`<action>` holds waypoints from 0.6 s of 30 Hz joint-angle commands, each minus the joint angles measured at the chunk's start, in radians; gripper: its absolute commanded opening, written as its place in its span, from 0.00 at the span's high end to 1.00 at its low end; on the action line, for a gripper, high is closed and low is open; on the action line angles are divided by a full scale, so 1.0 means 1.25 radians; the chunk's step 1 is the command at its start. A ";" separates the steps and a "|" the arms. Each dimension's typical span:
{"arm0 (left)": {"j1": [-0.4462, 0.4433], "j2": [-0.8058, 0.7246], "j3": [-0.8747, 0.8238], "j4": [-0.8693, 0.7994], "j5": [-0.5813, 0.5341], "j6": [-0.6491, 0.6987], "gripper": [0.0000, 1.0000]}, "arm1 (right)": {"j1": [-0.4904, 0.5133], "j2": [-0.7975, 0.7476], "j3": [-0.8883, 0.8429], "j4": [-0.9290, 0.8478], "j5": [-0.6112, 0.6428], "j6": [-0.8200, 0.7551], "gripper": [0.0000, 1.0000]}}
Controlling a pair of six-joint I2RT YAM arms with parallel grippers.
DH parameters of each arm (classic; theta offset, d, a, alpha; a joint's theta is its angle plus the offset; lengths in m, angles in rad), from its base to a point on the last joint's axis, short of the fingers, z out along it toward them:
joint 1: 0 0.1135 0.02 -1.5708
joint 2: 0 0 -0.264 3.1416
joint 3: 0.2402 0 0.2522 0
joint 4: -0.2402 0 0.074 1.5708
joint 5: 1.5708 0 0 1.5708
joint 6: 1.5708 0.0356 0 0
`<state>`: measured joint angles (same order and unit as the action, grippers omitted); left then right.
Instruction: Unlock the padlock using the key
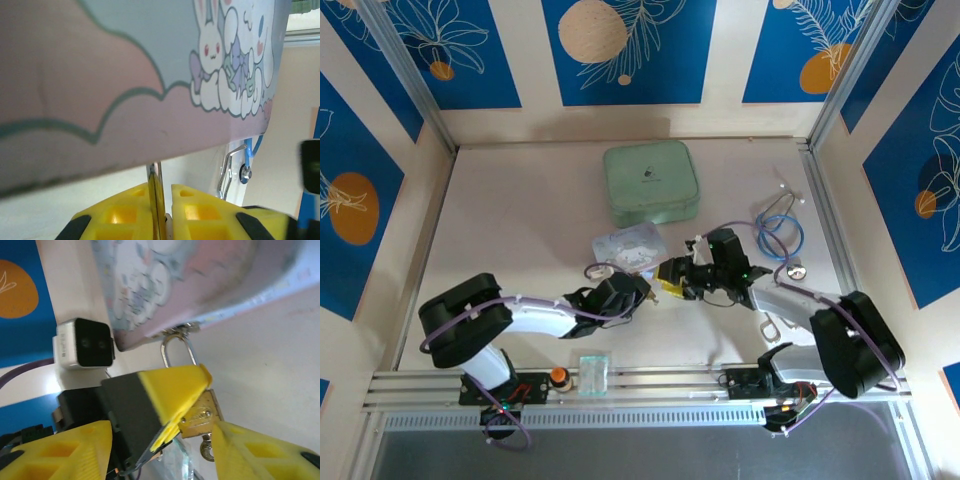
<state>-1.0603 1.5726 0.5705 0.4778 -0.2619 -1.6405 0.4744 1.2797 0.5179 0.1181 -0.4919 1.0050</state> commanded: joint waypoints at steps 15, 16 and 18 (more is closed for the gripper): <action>0.025 -0.073 0.017 -0.102 0.040 0.038 1.00 | 0.154 -0.153 0.083 -0.342 0.423 -0.486 0.03; 0.026 -0.072 0.010 -0.092 0.040 0.032 1.00 | 0.154 -0.141 0.090 -0.347 0.395 -0.494 0.06; 0.031 -0.066 -0.005 -0.068 0.048 0.023 1.00 | 0.156 -0.103 0.099 -0.340 0.351 -0.481 0.15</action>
<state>-1.0367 1.5127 0.5694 0.3683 -0.2123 -1.6218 0.6647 1.1103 0.6048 -0.2813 -0.0380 0.4698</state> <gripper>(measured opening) 0.115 0.869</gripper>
